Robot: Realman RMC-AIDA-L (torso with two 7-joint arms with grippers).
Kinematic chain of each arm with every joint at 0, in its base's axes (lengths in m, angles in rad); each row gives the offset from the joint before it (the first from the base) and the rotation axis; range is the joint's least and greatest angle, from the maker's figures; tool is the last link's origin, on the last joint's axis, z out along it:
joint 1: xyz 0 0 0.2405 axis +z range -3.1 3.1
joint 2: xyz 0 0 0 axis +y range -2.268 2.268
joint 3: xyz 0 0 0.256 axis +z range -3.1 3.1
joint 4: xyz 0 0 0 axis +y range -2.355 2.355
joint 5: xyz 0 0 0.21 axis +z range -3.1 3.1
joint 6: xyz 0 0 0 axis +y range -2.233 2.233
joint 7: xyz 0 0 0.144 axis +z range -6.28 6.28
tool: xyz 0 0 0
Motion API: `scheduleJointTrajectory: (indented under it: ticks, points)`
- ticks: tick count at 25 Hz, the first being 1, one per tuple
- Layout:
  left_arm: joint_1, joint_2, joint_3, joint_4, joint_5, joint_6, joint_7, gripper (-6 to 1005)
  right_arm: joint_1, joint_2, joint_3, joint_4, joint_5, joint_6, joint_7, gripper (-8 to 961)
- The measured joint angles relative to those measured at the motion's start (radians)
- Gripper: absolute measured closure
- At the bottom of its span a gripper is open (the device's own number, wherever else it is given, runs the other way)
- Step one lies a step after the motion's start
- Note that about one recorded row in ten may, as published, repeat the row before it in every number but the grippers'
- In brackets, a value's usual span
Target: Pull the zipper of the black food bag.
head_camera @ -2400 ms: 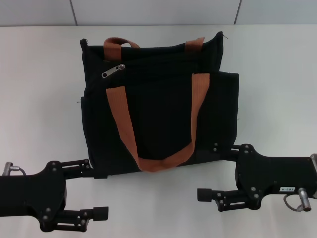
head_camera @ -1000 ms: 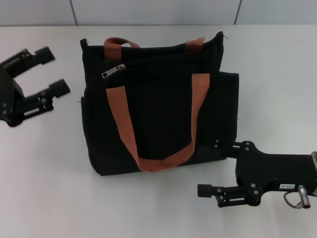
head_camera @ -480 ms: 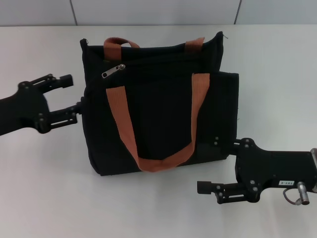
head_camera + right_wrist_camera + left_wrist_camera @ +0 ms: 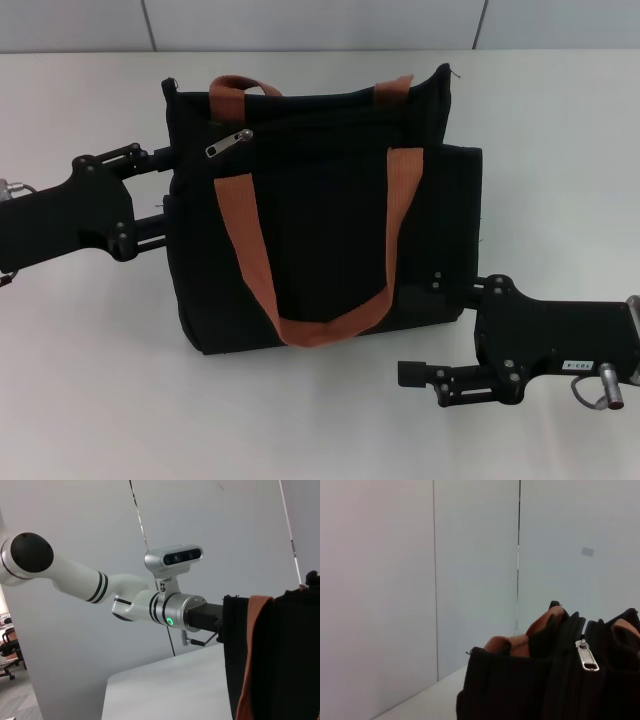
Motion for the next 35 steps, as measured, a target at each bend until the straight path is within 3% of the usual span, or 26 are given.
scheduleJointTrajectory:
  ticks: [12, 17, 20, 27, 35]
  points:
    - [-0.001, -0.001, -0.029, -0.002, -0.003, 0.006, 0.008, 456, 0.003, 0.002, 0.002, -0.003, 0.001, 0.000, 0.003, 140]
    - [0.000, -0.002, -0.031, -0.002, -0.004, 0.007, 0.008, 687, 0.003, 0.002, 0.003, -0.003, 0.005, -0.009, 0.004, 140]
    - [0.000, -0.007, -0.037, -0.002, -0.007, 0.007, 0.009, 888, 0.010, 0.001, 0.005, -0.003, 0.018, -0.049, 0.004, 140]
    - [0.007, -0.015, -0.040, -0.002, -0.056, 0.037, 0.014, 975, 0.049, -0.008, 0.008, -0.019, 0.206, -0.230, 0.137, 141]
    - [0.005, -0.017, -0.040, -0.002, -0.083, 0.077, 0.029, 975, 0.161, -0.008, 0.006, -0.109, 0.303, -0.171, 0.596, 147]
